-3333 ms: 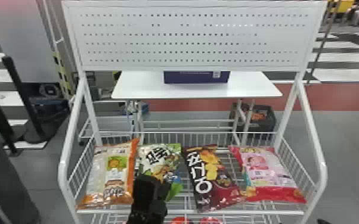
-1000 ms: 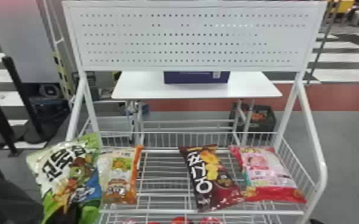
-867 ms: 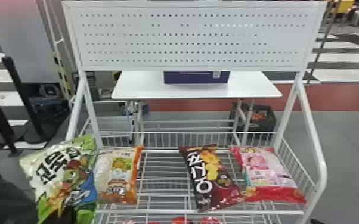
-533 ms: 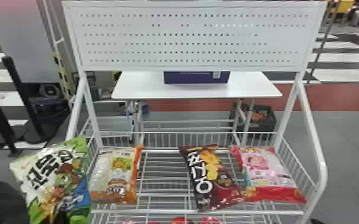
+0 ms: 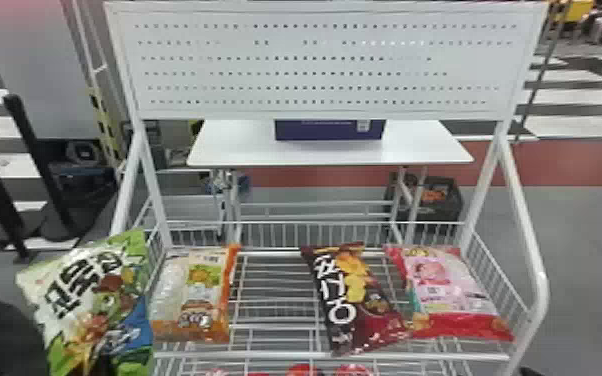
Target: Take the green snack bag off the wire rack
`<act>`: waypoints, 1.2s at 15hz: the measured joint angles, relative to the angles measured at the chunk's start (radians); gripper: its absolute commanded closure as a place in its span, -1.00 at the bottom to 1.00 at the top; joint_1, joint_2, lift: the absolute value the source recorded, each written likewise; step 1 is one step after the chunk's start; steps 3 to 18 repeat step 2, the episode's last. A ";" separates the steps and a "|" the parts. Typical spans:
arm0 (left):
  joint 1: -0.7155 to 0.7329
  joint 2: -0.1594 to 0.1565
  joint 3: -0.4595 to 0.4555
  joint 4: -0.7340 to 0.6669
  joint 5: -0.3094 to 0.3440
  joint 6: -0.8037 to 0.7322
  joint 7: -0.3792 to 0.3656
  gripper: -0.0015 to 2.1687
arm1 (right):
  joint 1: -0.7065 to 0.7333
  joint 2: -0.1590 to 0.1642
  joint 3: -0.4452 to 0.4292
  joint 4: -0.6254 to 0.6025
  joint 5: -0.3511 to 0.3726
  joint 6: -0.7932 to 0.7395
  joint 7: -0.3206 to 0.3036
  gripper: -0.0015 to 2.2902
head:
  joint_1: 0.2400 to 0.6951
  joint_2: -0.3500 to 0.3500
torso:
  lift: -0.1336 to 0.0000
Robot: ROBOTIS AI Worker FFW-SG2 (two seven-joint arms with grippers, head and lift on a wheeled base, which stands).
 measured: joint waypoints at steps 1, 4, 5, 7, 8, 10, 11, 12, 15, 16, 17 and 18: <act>0.000 0.000 0.000 0.001 0.000 -0.002 0.000 0.32 | 0.001 0.000 0.000 -0.001 0.000 0.000 0.000 -0.85 | 0.14 0.00 | 1.00; 0.001 0.000 0.000 0.003 0.000 -0.005 -0.001 0.32 | 0.002 0.001 0.000 -0.003 0.000 0.000 0.000 -0.85 | 0.14 0.00 | 1.00; 0.001 0.000 0.000 0.003 0.000 -0.005 -0.001 0.32 | 0.002 0.001 0.000 -0.003 0.000 0.000 0.000 -0.85 | 0.14 0.00 | 1.00; 0.001 0.000 0.000 0.003 0.000 -0.005 -0.001 0.32 | 0.002 0.001 0.000 -0.003 0.000 0.000 0.000 -0.85 | 0.14 0.00 | 1.00; 0.001 0.000 0.000 0.003 0.000 -0.005 -0.001 0.32 | 0.002 0.001 0.000 -0.003 0.000 0.000 0.000 -0.85 | 0.14 0.00 | 1.00; 0.001 0.000 0.000 0.003 0.000 -0.005 -0.001 0.32 | 0.002 0.001 0.000 -0.003 0.000 0.000 0.000 -0.85 | 0.14 0.00 | 1.00; 0.001 0.000 0.000 0.003 0.000 -0.005 -0.001 0.32 | 0.002 0.001 0.000 -0.003 0.000 0.000 0.000 -0.85 | 0.14 0.00 | 1.00; 0.001 0.000 0.000 0.003 0.000 -0.005 -0.001 0.32 | 0.002 0.001 0.000 -0.003 0.000 0.000 0.000 -0.85 | 0.14 0.00 | 1.00; 0.001 0.000 0.000 0.003 0.000 -0.005 -0.001 0.32 | 0.002 0.001 0.000 -0.003 0.000 0.000 0.000 -0.85 | 0.14 0.00 | 1.00; 0.001 0.000 0.000 0.003 0.000 -0.005 -0.001 0.32 | 0.002 0.001 0.000 -0.003 0.000 0.000 0.000 -0.85 | 0.14 0.00 | 1.00; 0.001 0.000 0.000 0.003 0.000 -0.005 -0.001 0.32 | 0.002 0.001 0.000 -0.003 0.000 0.000 0.000 -0.85 | 0.14 0.00 | 1.00; 0.001 0.000 0.000 0.003 0.000 -0.005 -0.001 0.32 | 0.002 0.001 0.000 -0.003 0.000 0.000 0.000 -0.85 | 0.14 0.00 | 1.00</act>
